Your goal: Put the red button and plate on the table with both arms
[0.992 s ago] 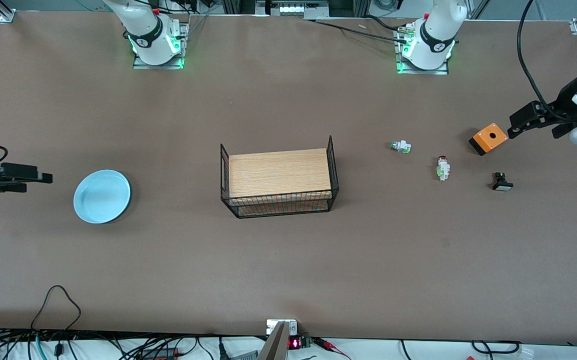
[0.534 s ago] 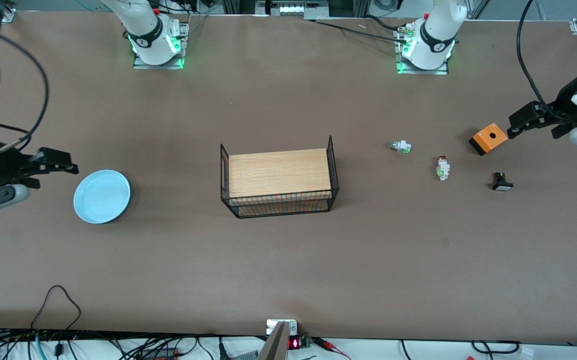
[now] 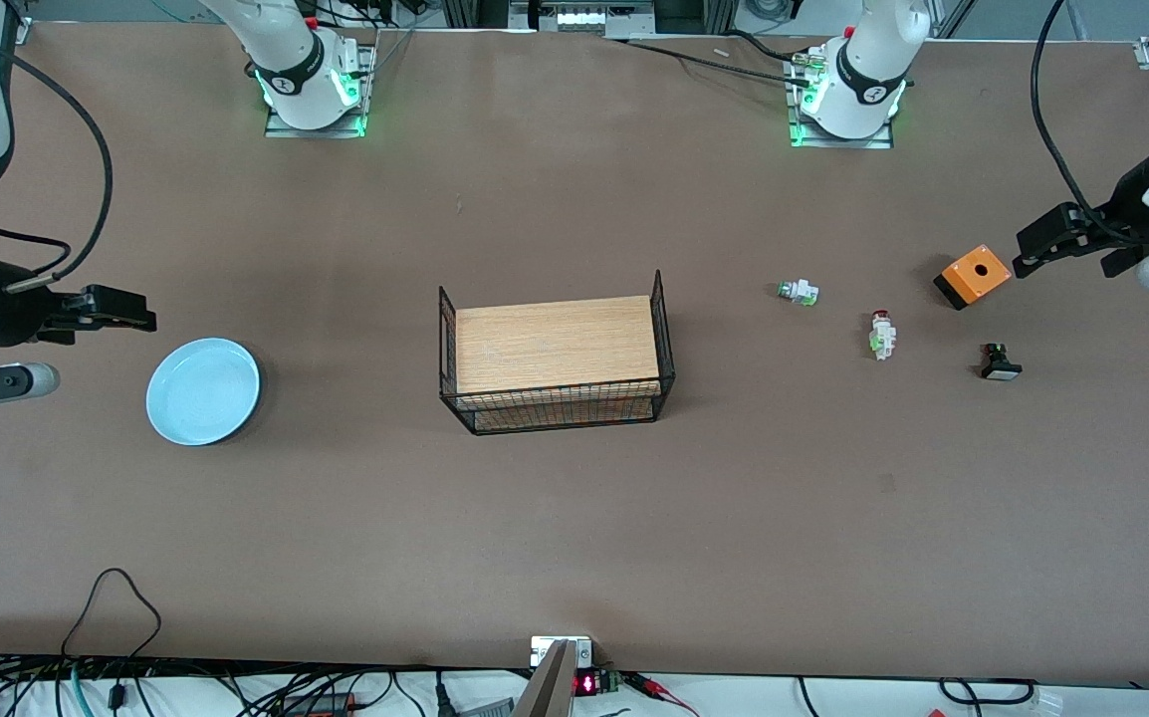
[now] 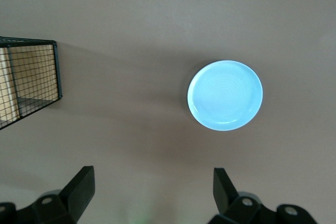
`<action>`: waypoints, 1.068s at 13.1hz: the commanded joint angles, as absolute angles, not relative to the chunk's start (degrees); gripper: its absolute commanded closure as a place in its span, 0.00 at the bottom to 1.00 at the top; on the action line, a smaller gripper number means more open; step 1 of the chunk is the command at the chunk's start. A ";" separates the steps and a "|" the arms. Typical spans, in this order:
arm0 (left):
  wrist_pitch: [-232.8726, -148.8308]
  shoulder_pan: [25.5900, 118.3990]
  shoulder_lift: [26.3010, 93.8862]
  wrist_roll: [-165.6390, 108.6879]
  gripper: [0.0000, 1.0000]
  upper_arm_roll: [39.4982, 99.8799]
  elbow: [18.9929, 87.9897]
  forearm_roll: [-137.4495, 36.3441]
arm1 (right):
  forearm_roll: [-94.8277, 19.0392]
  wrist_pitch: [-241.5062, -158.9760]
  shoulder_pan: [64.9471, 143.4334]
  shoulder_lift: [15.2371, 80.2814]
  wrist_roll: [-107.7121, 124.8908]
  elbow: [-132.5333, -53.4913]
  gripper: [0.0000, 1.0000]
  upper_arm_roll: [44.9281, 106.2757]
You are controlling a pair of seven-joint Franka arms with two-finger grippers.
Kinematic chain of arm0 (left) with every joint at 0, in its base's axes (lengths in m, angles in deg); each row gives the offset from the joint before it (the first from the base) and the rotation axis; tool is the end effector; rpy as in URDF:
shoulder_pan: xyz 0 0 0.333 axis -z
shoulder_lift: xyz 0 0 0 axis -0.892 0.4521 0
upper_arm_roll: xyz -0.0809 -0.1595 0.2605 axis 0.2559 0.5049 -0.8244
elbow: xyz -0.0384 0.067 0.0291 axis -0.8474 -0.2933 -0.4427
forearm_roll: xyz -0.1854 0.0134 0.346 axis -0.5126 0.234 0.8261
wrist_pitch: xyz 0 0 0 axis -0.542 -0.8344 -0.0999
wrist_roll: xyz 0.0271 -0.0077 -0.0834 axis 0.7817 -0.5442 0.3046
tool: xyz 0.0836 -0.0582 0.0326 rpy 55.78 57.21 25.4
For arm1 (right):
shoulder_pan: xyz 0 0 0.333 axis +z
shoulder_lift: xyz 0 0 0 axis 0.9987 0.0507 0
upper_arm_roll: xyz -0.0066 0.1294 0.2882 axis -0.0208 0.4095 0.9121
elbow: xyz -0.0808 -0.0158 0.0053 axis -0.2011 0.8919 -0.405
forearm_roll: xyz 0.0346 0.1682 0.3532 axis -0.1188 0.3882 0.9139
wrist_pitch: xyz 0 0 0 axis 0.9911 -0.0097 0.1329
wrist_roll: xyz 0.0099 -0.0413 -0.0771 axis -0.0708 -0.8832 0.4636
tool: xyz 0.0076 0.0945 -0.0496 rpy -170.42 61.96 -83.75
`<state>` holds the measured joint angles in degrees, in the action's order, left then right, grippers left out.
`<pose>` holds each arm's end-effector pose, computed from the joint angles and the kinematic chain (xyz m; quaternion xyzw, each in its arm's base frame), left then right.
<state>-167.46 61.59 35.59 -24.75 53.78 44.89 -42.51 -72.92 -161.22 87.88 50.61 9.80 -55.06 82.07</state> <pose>0.5660 -0.0092 0.6113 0.9997 0.0172 0.0125 0.0091 0.6598 0.0219 0.5589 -0.9927 -0.0717 0.0939 0.0241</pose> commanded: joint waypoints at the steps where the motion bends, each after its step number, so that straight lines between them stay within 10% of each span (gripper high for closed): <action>1: -167.91 60.14 35.18 -23.34 0.00 53.74 45.10 -43.93 | -75.70 -160.82 89.38 46.19 9.27 -61.12 0.00 81.14; 14: -168.17 57.58 35.44 -23.26 0.00 54.70 44.92 -45.52 | -77.90 -177.51 90.87 24.38 8.57 -91.90 0.00 82.45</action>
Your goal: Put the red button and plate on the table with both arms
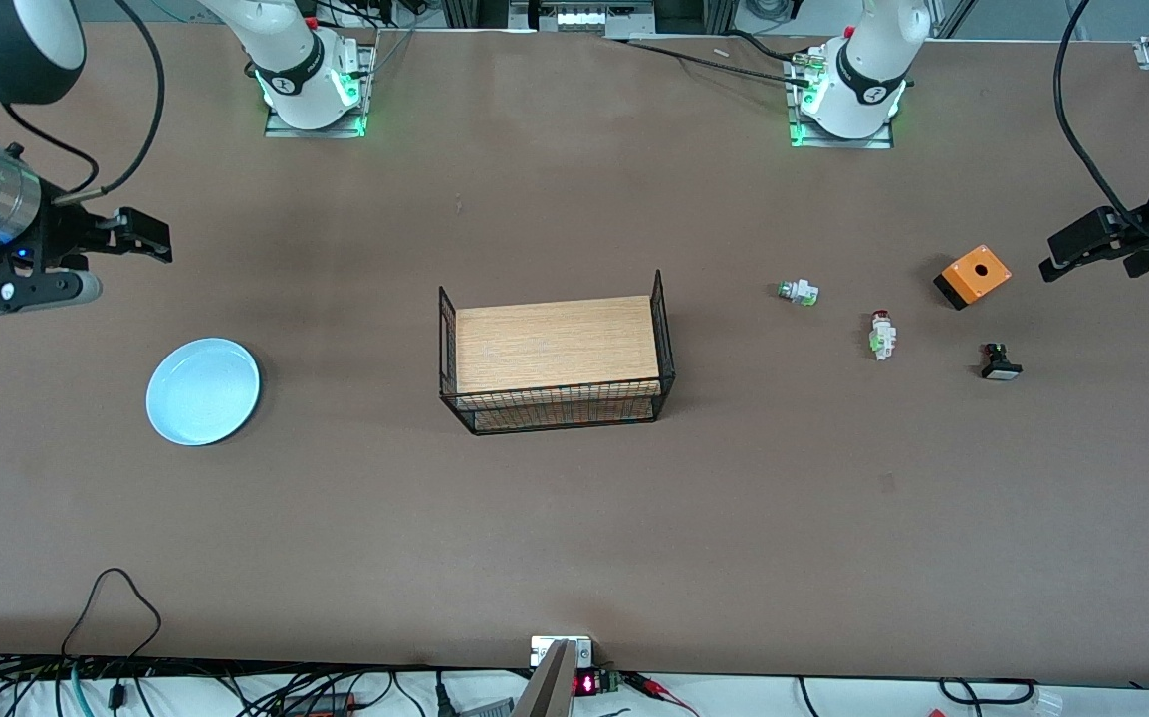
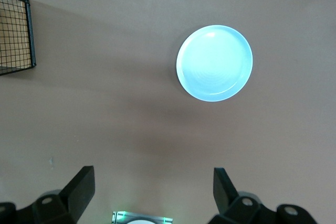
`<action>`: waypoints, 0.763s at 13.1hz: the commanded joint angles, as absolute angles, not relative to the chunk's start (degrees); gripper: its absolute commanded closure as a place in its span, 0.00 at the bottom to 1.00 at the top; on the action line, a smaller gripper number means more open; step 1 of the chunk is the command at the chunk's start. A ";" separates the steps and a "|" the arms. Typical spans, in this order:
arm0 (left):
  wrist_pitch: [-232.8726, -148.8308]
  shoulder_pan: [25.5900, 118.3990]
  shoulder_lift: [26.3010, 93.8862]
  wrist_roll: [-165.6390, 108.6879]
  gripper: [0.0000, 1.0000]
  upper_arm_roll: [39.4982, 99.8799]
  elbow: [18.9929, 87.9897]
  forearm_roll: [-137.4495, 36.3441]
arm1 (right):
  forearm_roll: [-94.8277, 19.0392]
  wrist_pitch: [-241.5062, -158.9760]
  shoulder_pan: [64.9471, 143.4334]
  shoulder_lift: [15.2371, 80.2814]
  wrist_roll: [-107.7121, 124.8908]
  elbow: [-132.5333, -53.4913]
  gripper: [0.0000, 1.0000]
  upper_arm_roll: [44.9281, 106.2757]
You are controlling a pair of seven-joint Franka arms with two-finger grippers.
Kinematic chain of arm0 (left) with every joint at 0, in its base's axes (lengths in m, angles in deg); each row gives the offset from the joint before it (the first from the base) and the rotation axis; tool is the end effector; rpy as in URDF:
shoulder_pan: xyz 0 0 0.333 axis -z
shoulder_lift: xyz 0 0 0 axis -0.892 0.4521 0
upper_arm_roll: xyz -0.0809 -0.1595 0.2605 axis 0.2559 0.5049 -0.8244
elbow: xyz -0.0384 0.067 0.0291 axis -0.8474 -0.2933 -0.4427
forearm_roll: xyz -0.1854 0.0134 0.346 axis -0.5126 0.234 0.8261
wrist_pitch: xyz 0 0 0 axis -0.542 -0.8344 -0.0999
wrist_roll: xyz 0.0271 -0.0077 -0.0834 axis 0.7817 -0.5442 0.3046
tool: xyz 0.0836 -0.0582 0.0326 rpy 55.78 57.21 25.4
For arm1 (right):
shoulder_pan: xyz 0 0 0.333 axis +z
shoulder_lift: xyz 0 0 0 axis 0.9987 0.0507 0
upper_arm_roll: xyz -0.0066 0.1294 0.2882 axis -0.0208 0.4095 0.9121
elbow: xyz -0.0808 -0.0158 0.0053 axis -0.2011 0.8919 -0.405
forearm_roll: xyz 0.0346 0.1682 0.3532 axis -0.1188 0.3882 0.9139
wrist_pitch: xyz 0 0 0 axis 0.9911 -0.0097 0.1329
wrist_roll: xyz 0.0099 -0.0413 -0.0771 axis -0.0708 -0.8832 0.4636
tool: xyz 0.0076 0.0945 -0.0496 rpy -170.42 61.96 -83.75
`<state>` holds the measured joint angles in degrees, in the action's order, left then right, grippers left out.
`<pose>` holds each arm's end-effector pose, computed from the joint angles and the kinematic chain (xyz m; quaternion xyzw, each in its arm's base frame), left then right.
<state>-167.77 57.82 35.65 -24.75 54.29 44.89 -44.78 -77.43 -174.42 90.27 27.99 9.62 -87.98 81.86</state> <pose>0.5666 0.0191 0.6114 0.9984 0.0467 0.0148 0.0286 0.5660 0.0343 0.5565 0.9934 0.0888 -0.0699 0.0210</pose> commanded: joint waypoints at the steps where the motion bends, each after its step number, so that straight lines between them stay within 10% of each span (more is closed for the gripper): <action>1: -168.17 57.76 35.44 -23.26 0.00 54.88 44.92 -45.34 | -77.82 -177.69 90.78 24.30 8.39 -91.47 0.00 82.89; 10: -167.65 58.29 35.26 -23.17 0.00 56.81 43.95 -41.74 | -76.94 -164.95 89.73 29.48 8.92 -82.14 0.00 82.28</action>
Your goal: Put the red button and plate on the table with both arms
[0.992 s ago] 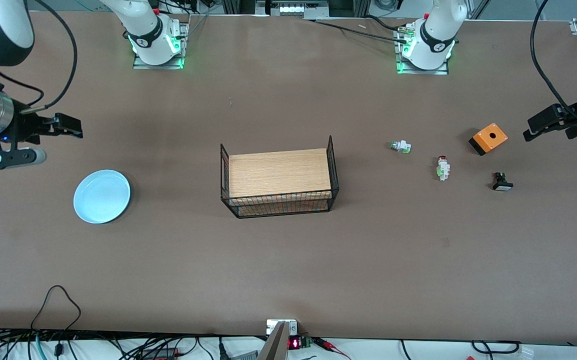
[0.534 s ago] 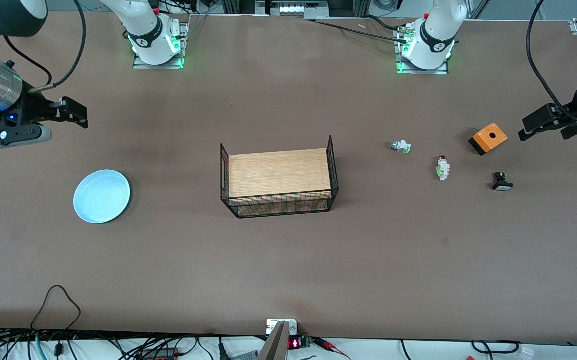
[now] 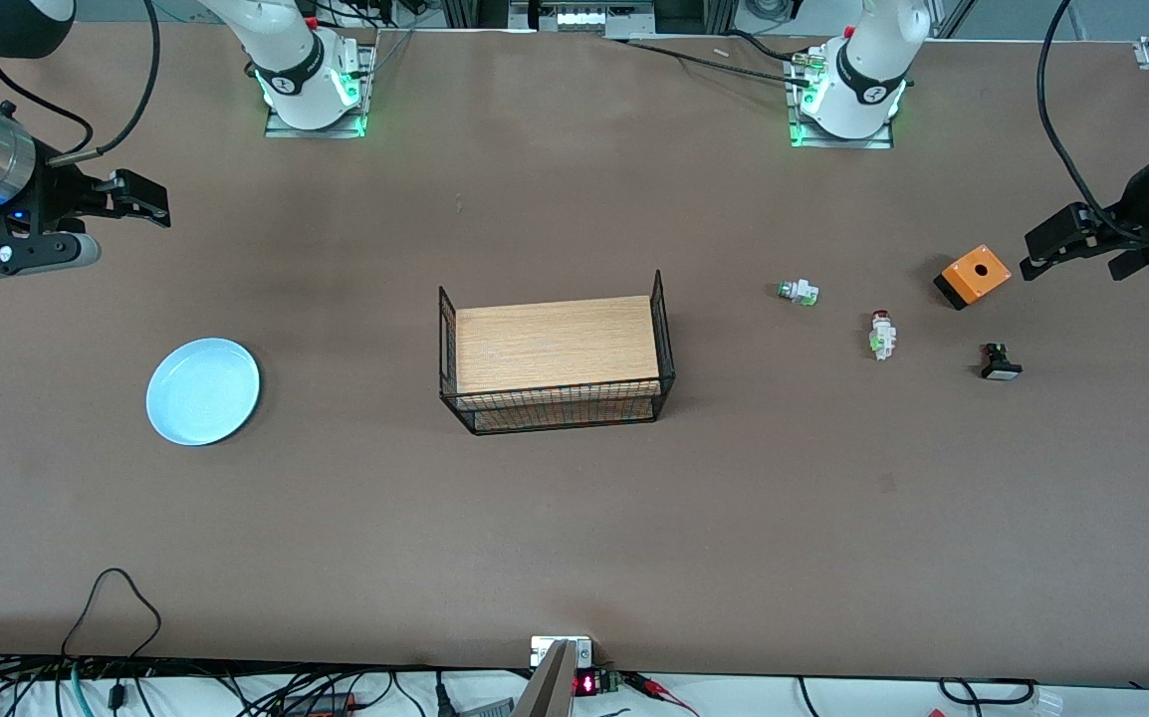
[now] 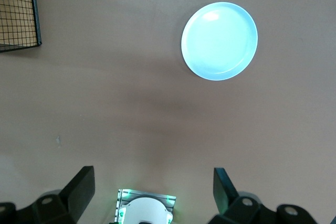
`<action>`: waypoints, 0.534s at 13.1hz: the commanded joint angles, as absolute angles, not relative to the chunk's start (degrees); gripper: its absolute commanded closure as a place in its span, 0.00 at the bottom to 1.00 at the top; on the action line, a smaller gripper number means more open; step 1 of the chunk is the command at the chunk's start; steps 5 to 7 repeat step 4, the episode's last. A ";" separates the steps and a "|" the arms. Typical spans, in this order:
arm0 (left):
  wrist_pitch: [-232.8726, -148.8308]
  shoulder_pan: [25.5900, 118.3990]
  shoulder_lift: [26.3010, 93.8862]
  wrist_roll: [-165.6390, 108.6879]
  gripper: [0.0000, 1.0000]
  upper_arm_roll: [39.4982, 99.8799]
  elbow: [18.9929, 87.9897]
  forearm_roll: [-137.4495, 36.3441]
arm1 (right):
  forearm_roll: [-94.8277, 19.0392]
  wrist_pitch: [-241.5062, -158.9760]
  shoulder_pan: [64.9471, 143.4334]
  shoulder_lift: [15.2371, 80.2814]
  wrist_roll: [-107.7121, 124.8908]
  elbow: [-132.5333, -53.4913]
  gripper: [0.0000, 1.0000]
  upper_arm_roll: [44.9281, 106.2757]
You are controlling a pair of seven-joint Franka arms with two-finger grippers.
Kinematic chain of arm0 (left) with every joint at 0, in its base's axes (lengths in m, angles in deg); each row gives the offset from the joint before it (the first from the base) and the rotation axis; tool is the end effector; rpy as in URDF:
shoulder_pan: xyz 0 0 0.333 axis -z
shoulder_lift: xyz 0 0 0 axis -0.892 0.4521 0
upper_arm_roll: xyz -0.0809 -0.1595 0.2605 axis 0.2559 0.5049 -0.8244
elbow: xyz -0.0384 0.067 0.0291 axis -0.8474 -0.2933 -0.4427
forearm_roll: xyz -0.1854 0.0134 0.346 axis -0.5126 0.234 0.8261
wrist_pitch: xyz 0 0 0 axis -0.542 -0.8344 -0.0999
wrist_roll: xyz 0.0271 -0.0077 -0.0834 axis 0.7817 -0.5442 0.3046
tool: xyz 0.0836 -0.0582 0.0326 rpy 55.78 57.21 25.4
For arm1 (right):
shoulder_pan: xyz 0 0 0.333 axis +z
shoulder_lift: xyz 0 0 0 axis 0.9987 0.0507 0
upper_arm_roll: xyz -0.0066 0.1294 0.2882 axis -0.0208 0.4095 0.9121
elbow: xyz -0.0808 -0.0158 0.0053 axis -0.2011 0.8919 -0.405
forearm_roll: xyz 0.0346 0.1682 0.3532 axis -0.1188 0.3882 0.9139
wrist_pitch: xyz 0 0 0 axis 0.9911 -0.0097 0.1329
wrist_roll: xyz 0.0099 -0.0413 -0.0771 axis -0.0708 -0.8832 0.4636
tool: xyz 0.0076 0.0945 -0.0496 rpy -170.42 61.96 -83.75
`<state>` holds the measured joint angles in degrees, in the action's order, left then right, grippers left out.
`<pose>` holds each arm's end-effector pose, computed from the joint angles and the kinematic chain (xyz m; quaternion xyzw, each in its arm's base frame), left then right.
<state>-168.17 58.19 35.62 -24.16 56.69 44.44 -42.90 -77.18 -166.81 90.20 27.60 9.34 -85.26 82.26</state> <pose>0.5677 -0.0048 0.6160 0.9995 0.0165 0.0223 0.0131 0.5519 0.0364 0.5730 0.9901 0.0869 -0.1089 0.0186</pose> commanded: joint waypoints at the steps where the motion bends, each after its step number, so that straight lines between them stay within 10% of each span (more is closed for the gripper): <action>1: -167.38 58.29 35.00 -23.08 0.00 56.81 43.95 -41.82 | -77.02 -164.95 89.64 29.57 8.74 -82.14 0.00 82.28; 7: -166.15 58.37 34.91 -23.60 0.00 56.90 43.69 -42.35 | -77.11 -165.04 89.73 29.57 8.92 -82.14 0.00 82.19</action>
